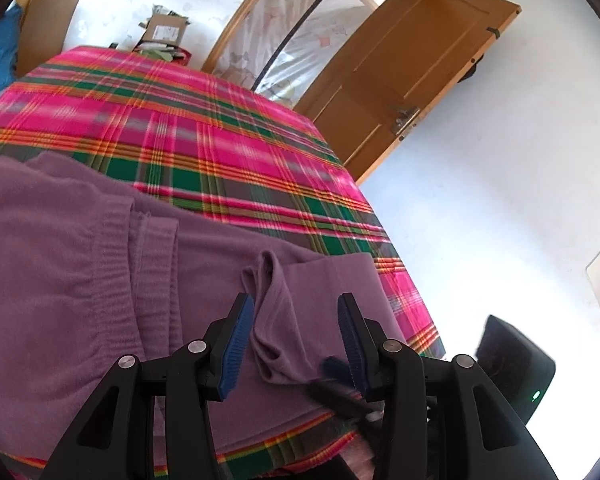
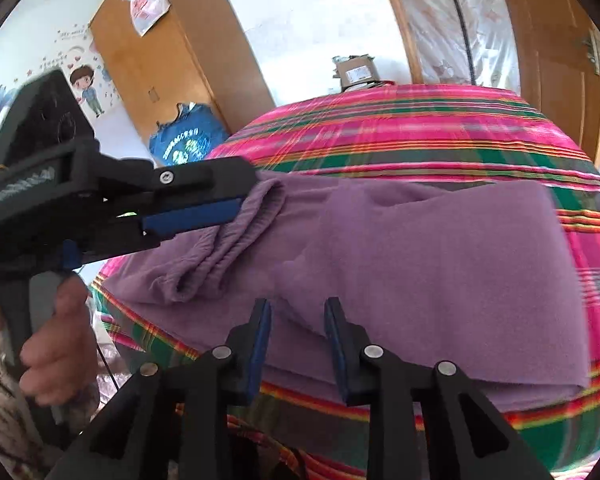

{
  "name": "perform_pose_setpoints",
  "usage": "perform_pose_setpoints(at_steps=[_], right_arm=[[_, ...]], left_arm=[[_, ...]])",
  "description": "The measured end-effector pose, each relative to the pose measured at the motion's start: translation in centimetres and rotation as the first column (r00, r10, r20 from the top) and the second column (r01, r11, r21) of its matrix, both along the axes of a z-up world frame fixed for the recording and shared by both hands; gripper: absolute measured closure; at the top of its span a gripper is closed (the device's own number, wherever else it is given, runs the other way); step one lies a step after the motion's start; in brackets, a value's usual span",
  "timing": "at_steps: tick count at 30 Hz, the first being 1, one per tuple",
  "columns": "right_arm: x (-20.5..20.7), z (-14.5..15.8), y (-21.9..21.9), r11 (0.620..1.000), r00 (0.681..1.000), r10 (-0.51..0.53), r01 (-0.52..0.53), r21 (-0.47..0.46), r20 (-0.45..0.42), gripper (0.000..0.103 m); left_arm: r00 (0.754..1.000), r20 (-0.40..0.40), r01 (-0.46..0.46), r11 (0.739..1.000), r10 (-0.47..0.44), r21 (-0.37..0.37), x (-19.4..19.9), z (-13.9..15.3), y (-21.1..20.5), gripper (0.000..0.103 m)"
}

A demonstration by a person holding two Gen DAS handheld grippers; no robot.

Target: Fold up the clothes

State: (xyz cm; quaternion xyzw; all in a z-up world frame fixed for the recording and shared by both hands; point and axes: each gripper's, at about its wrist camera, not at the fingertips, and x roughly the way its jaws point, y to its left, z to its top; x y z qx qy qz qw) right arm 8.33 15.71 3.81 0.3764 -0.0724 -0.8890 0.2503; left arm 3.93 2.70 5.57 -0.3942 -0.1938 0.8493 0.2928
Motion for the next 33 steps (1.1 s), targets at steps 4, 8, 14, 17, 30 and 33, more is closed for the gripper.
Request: perform_pose_setpoints(at_steps=[4,8,14,17,30,33], right_arm=[[0.1,1.0,4.5,0.988,0.988,-0.153,0.153,-0.009,-0.034,0.074],[-0.5,1.0,8.1,0.947,0.946,-0.322,0.322,-0.015,-0.038,0.068],[-1.8,-0.8,9.2,0.930,0.930,-0.367,0.367,0.003,-0.001,0.069],[-1.8,-1.5,9.5,0.929,0.929,-0.370,0.370,-0.008,0.009,0.071],[-5.2,0.1,10.7,0.916,0.917,-0.399,0.399,0.046,-0.017,0.070],[-7.5,-0.1,11.3,0.921,0.921,-0.388,0.386,0.048,0.028,0.069]], left_arm=[[1.000,-0.008,0.022,1.000,-0.023,-0.017,-0.7,0.2,1.3,0.058],[0.998,-0.021,0.055,0.998,-0.056,-0.036,-1.4,0.1,3.1,0.058],[0.993,0.091,0.085,0.993,-0.078,-0.082,-3.1,-2.9,4.8,0.058],[0.991,0.126,0.055,0.993,-0.042,-0.103,-3.5,-3.8,4.5,0.058],[0.986,0.165,0.033,0.990,-0.011,-0.135,-3.2,-5.1,3.8,0.058],[0.986,0.168,0.038,0.991,-0.015,-0.131,-3.3,-5.1,3.5,0.058]])
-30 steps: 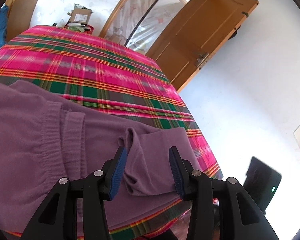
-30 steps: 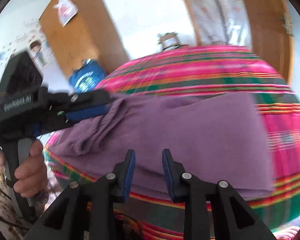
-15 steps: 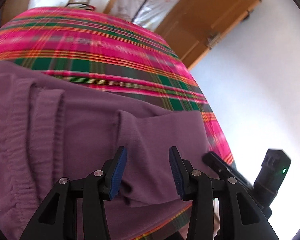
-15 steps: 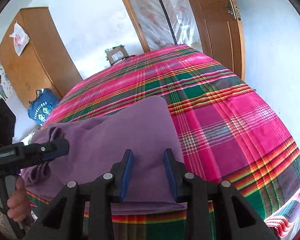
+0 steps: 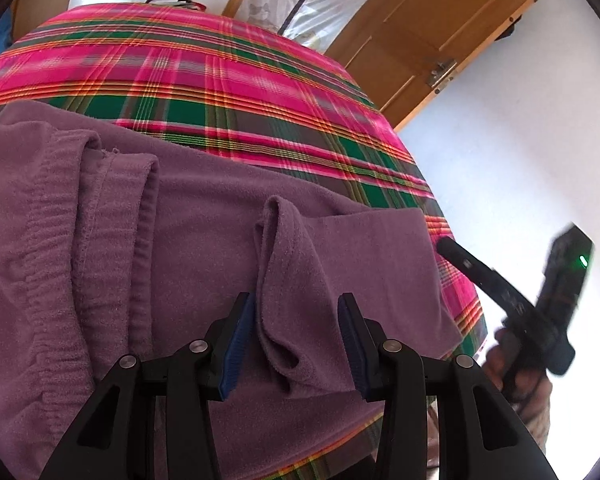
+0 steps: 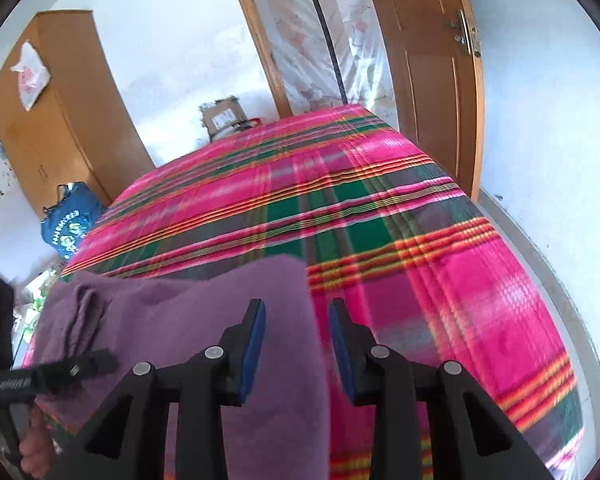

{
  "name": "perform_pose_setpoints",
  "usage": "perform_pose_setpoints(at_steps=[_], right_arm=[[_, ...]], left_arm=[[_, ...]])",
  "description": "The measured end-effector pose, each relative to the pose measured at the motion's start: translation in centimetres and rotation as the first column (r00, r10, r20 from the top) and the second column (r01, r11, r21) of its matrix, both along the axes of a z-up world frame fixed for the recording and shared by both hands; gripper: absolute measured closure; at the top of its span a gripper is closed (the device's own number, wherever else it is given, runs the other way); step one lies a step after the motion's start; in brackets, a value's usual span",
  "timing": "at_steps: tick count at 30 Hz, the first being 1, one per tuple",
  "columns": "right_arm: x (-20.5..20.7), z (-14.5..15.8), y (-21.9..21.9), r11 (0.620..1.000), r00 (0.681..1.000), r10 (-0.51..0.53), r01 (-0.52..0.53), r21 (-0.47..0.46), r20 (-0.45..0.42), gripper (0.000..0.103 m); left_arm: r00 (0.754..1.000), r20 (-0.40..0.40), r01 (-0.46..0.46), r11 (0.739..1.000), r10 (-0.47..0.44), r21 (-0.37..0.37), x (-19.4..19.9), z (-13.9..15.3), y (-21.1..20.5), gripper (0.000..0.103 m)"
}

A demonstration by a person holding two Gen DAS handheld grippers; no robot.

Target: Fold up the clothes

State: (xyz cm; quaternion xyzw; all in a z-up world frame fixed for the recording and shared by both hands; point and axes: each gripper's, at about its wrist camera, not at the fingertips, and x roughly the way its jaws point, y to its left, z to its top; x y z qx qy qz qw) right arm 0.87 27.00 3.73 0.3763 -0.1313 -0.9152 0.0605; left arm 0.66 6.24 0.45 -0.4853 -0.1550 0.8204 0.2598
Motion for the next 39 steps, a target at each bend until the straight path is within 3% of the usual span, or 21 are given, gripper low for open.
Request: perform_pose_setpoints(at_steps=[2,6,8,12,14,16,19,25,29,33,36,39], right_arm=[[-1.6,-0.9,0.7,0.998,0.998,0.010,-0.006,-0.064,0.055,0.069],[-2.3,-1.7,1.0,0.993,0.997,0.033,-0.024,-0.115,0.071,0.069],[-2.6,-2.1,1.1,0.990,0.996,0.045,-0.034,-0.139,0.077,0.085],[-2.3,-1.8,1.4,0.991,0.999,0.017,-0.011,-0.131,0.047,0.093],[-2.0,-1.5,1.7,0.994,0.999,-0.027,0.030,-0.107,0.030,0.102],[-2.1,-1.6,1.6,0.997,0.997,-0.058,0.061,-0.057,0.043,0.102],[-1.7,-2.1,2.1,0.994,0.997,-0.058,0.063,-0.093,0.056,0.100],[2.0,-1.3,1.7,0.996,0.999,-0.031,0.031,-0.083,-0.004,0.098],[4.2,-1.8,0.6,1.000,1.000,-0.017,0.017,0.025,-0.003,0.086],[5.4,-1.1,-0.1,0.992,0.997,-0.071,0.074,0.098,-0.028,0.084],[5.7,0.6,-2.2,0.990,0.993,-0.041,0.054,0.128,-0.108,0.084],[4.8,1.3,-5.6,0.990,0.990,0.071,-0.055,0.130,-0.125,0.082]], left_arm=[[1.000,-0.003,0.003,1.000,-0.003,-0.004,0.1,0.0,0.0,0.058],[1.000,0.001,0.002,1.000,-0.002,-0.001,-0.1,-0.2,0.1,0.059],[1.000,0.001,0.002,1.000,-0.002,-0.004,-0.1,-0.1,0.2,0.058],[1.000,0.000,0.004,1.000,-0.004,-0.005,-0.1,-0.1,0.2,0.058],[1.000,0.000,0.002,1.000,-0.002,-0.006,-0.1,-0.2,0.2,0.059],[1.000,-0.001,0.001,1.000,-0.001,-0.007,-0.1,-0.2,0.2,0.059],[1.000,-0.001,0.000,1.000,0.000,-0.008,0.0,-0.2,0.2,0.059],[1.000,0.000,0.000,1.000,0.000,-0.012,0.2,-0.1,0.1,0.059],[1.000,-0.001,0.003,1.000,-0.003,-0.025,0.7,0.0,0.1,0.058],[1.000,0.026,0.006,1.000,-0.005,-0.026,1.2,0.8,-0.5,0.058],[1.000,-0.005,-0.022,1.000,0.022,-0.004,1.7,2.0,-1.5,0.058],[0.999,-0.020,-0.038,0.999,0.039,0.015,2.1,2.8,-2.4,0.058]])
